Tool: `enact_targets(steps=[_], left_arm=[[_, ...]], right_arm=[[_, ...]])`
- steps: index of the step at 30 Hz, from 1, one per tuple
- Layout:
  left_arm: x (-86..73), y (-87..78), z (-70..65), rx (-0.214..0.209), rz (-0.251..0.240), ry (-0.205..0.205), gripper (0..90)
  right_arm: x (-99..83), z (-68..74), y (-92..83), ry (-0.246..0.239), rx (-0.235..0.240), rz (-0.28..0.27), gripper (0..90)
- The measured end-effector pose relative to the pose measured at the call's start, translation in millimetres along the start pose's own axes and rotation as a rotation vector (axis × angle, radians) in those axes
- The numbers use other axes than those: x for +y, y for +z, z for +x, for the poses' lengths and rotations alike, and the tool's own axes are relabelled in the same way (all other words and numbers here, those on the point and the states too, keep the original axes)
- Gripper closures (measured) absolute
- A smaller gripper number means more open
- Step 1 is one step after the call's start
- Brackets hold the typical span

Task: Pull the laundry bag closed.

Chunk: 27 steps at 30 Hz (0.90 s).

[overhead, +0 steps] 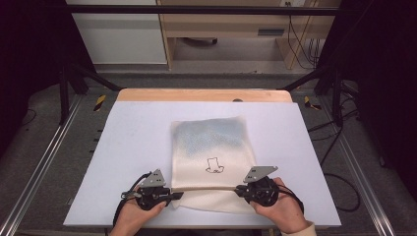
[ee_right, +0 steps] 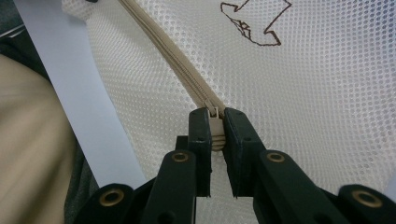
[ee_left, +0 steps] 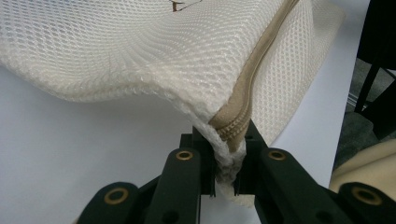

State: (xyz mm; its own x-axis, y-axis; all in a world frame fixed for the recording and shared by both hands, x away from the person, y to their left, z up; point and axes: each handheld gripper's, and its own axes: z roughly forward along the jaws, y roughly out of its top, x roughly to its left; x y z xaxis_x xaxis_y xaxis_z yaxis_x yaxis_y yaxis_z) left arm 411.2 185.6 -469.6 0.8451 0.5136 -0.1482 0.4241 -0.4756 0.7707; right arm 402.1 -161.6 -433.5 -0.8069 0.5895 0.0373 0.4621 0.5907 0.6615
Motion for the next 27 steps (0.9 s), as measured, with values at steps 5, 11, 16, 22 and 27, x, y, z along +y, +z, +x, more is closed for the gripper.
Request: enact_targets(steps=[5, 11, 16, 22, 27], left_arm=[[0.1, -0.4, 0.3, 0.001, -0.001, -0.002, 82.1], [0.5, -0.8, -0.4, 0.002, -0.006, -0.002, 82.1], [0.6, -2.2, 1.1, 0.007, -0.012, -0.007, 82.1], [0.6, -2.1, 1.5, 0.006, -0.011, -0.007, 82.1], [1.1, -3.0, 1.1, 0.009, -0.011, -0.003, 82.0]], right_arm=[[-2.4, -2.1, -2.5, 0.010, -0.015, 0.000, 81.9], [-5.3, -3.6, -6.5, 0.024, -0.023, -0.015, 81.9], [-5.2, -3.4, -6.2, 0.013, -0.023, -0.017, 81.9], [-7.4, -6.6, -7.6, 0.026, -0.037, -0.010, 81.9], [-8.8, -6.2, -9.0, 0.026, -0.033, -0.016, 81.9]])
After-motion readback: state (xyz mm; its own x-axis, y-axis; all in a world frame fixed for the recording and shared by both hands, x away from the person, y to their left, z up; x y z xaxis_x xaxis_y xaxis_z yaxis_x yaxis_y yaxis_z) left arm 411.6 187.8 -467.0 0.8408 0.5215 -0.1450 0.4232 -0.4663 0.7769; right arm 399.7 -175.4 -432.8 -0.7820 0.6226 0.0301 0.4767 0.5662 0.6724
